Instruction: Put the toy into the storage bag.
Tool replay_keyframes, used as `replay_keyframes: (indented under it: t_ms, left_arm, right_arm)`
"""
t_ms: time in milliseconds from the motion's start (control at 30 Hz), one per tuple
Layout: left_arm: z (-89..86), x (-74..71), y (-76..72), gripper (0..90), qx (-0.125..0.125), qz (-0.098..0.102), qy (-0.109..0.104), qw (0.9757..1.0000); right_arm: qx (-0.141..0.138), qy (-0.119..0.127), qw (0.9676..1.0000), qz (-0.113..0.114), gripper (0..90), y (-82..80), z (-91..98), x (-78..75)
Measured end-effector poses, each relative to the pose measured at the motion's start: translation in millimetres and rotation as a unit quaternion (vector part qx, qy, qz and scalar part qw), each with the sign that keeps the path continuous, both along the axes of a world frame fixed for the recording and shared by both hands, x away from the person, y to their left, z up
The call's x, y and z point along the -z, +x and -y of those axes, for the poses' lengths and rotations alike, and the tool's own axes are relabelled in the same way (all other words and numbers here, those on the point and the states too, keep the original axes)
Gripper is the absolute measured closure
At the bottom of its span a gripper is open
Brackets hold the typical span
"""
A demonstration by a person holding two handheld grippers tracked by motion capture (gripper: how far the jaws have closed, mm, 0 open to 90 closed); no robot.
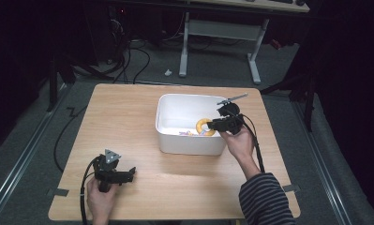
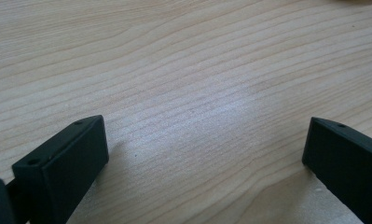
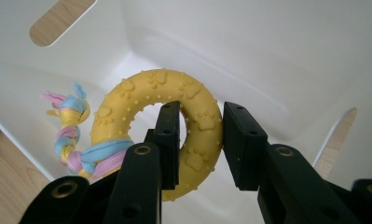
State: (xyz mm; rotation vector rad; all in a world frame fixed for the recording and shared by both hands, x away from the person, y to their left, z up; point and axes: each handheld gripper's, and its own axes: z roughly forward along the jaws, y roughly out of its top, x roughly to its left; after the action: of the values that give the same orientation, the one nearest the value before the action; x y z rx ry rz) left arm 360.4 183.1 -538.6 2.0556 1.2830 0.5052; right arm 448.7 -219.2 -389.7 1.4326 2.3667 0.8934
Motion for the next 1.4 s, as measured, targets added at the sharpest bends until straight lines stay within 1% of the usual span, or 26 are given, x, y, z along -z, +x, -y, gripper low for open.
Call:
replay_keyframes:
  t_ms: [167, 267, 467, 533, 567, 600, 633, 733, 900, 1067, 1100, 1200, 1400]
  left_arm:
    - [-0.1, 0.0, 0.0, 0.4, 0.0, 0.0, 0.001, 1.0]
    - [-0.1, 0.0, 0.0, 0.4, 0.0, 0.0, 0.001, 1.0]
    - [-0.1, 0.0, 0.0, 0.4, 0.001, 0.0, 0.0, 1.0]
    - [0.0, 0.0, -0.1, 0.4, 0.001, 0.0, 0.001, 1.0]
    - [0.0, 0.0, -0.1, 0.4, 0.001, 0.0, 0.0, 1.0]
    - [0.0, 0.0, -0.1, 0.4, 0.001, 0.0, 0.0, 1.0]
    - [0.0, 0.0, -0.1, 0.4, 0.001, 0.0, 0.001, 1.0]
    - [0.1, 0.0, -0.1, 0.4, 0.001, 0.0, 0.0, 1.0]
    - [0.2, 0.0, -0.1, 0.4, 0.001, 0.0, 0.0, 1.0]
    - [0.2, 0.0, -0.1, 0.4, 0.001, 0.0, 0.0, 1.0]
    - [0.2, 0.0, -0.1, 0.4, 0.001, 0.0, 0.0, 1.0]
    - [0.2, 0.0, -0.1, 0.4, 0.001, 0.0, 0.0, 1.0]
    - [0.2, 0.0, -0.1, 0.4, 0.001, 0.0, 0.0, 1.0]
  right_arm:
    - [-0.002, 0.002, 1.0, -0.006, 68.5, -2.3, 0.5, 1.8]
    - [-0.004, 0.007, 0.9999, -0.006, 68.4, -3.3, 2.1, 2.6]
    - [-0.01, 0.006, 0.9999, -0.005, 67.7, -5.3, 1.3, 1.8]
    - [-0.011, 0.007, 0.9999, -0.003, 65.0, -5.3, 1.6, 1.4]
    - [-0.014, 0.019, 0.9997, -0.004, 61.4, -5.3, 2.4, 1.0]
    - [-0.012, 0.024, 0.9996, -0.005, 58.8, -5.7, 2.6, 0.2]
    - [-0.014, 0.026, 0.9996, 0.001, 57.1, -6.2, 2.9, -0.7]
    - [-0.013, 0.021, 0.9997, 0.007, 52.9, -8.6, 3.5, -2.7]
    - [-0.012, 0.026, 0.9993, 0.023, 49.3, -13.7, 6.7, -7.0]
    - [-0.012, 0.032, 0.9985, 0.043, 48.5, -20.9, 9.8, -13.6]
    - [-0.012, 0.032, 0.9985, 0.043, 48.5, -20.9, 9.8, -13.6]
    - [-0.013, 0.036, 0.9978, 0.054, 48.4, -25.3, 14.6, -18.4]
    - [-0.007, 0.046, 0.9971, 0.061, 48.0, -31.1, 22.6, -23.9]
